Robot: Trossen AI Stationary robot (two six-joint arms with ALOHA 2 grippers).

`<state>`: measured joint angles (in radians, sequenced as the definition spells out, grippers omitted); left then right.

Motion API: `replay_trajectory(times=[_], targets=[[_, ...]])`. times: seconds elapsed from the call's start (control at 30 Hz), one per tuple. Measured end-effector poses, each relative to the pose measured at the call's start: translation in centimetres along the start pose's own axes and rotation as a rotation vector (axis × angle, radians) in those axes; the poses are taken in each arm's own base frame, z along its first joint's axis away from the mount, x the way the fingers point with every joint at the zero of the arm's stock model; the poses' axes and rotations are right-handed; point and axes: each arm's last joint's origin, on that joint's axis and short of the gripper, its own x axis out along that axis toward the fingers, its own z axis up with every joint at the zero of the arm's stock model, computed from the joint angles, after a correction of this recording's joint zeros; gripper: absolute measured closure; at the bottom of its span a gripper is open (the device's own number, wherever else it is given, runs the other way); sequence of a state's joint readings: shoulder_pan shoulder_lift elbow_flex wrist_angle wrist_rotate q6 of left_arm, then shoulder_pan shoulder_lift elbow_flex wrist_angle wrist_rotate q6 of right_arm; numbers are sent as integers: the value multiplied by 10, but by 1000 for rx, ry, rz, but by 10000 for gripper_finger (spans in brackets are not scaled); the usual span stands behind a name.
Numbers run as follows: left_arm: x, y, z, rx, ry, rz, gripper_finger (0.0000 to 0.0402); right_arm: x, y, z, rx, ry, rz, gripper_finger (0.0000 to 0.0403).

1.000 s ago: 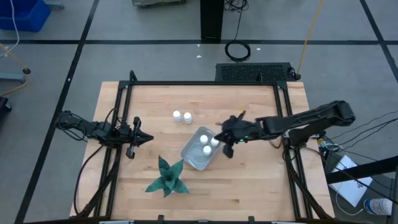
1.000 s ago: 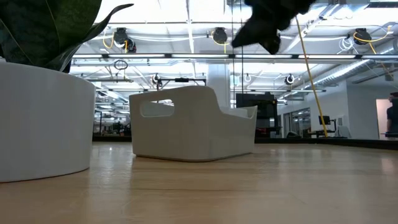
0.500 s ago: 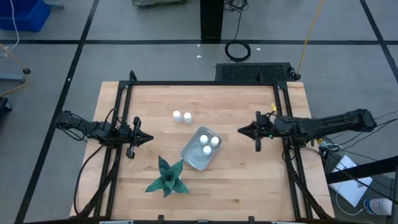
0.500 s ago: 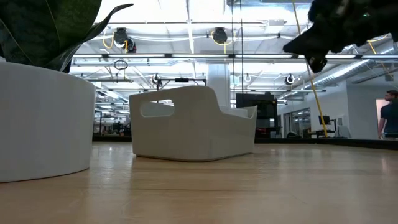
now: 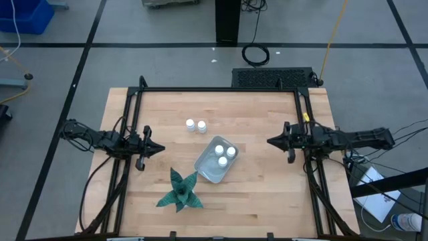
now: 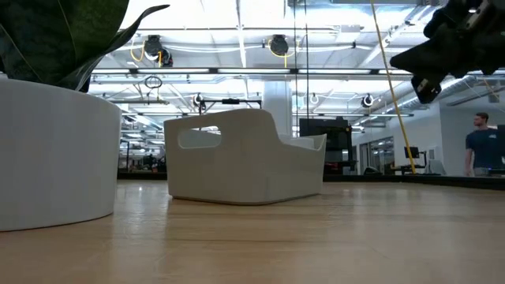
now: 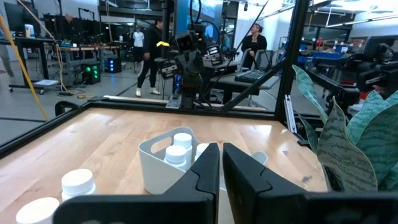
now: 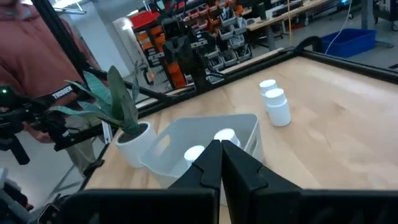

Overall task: Pick and place pill bottles into a basket
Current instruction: Put the white pill bottle into the gray bin

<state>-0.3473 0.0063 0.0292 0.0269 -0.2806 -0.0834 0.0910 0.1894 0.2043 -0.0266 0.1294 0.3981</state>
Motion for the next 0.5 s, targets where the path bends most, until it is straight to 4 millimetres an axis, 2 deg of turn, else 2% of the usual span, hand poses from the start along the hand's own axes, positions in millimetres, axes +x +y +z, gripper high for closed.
replay_trajectory(times=[0.13,0.3,0.5], targets=[[0,0,0,0,0,0,376,-9,-4,-7,3,50,-20,403],[0,0,0,0,0,0,376,-18,-5,-5,18,8,-1,403],[0,0,0,0,2,0,376,-19,-8,-14,-42,102,-42,403]])
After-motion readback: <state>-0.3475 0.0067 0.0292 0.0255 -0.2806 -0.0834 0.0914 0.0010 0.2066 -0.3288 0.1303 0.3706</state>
